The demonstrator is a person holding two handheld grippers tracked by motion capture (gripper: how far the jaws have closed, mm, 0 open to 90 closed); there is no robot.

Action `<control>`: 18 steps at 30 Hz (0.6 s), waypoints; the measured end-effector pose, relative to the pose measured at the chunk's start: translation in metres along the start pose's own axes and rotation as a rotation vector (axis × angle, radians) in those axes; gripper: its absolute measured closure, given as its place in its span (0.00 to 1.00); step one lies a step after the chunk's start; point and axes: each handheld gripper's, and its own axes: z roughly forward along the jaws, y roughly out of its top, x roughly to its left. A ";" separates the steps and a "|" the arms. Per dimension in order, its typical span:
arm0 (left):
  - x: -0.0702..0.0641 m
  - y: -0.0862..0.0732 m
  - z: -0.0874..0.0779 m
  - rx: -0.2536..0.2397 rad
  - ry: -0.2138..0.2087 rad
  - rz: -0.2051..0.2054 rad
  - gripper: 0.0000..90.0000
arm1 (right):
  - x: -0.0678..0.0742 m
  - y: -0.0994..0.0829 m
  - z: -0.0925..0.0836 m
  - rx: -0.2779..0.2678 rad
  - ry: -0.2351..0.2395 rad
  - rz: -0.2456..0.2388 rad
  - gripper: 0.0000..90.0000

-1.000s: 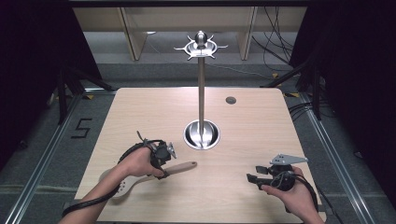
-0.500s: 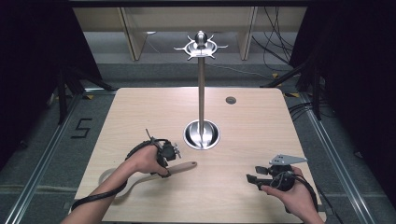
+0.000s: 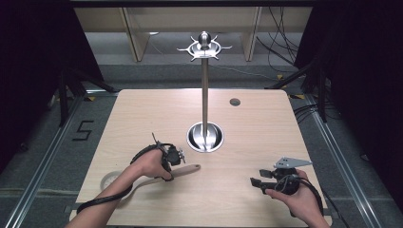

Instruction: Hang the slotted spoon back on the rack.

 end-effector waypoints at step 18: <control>0.000 -0.007 -0.001 -0.059 0.013 0.015 0.82 | 0.001 0.001 -0.001 0.005 -0.007 -0.014 0.49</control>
